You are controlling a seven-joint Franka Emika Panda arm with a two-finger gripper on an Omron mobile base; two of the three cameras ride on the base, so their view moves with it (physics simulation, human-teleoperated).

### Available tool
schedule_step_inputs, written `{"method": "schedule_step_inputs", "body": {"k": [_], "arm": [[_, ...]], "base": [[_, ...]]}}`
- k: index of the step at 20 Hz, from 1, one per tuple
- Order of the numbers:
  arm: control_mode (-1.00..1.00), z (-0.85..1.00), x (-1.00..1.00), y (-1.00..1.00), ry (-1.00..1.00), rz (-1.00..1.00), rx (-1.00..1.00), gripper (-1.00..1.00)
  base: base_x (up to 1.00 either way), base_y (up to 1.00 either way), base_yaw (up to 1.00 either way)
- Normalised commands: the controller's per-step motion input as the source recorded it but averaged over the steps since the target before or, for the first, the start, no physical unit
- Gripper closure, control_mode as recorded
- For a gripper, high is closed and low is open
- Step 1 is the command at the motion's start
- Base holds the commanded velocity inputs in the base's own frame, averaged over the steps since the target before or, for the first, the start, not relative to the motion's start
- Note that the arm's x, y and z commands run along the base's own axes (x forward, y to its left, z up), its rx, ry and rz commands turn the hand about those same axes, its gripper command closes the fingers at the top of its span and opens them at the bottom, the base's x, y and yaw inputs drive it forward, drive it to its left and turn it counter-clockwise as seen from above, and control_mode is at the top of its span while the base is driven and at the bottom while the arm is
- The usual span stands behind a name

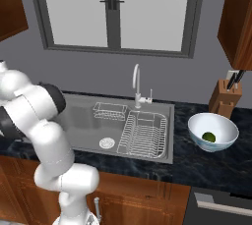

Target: There is a mixed pile of frozen fruits and vegetables on the counter. Locate all the frozen vegetables and place the items in a bowl on the counter. Take all the frozen fruits and defrost them in a running sink.

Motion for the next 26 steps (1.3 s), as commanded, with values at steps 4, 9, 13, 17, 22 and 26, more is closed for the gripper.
{"method": "schedule_step_inputs", "body": {"k": [4, 9, 13, 17, 22, 26], "arm": [[-1.00, -0.22, -0.43, 0.91, -0.06, 0.00, 0.25, -1.00], [-1.00, 0.00, -0.38, 0.90, -0.08, 0.00, 0.23, -1.00], [-1.00, -0.01, -0.26, 0.69, -0.04, 0.00, 0.19, -1.00], [-1.00, -0.07, 0.00, 0.32, -0.01, 0.00, -0.01, -1.00], [-1.00, -0.04, 0.06, 0.23, 0.06, 0.00, -0.02, -1.00], [-1.00, 0.00, 0.12, 0.61, 0.22, 0.00, -0.10, -1.00]], "base": [[0.00, 0.00, 0.00], [0.00, 0.00, 0.00], [0.00, 0.00, 0.00], [0.00, 0.00, 0.00], [0.00, 0.00, 0.00], [0.00, 0.00, 0.00]]}}
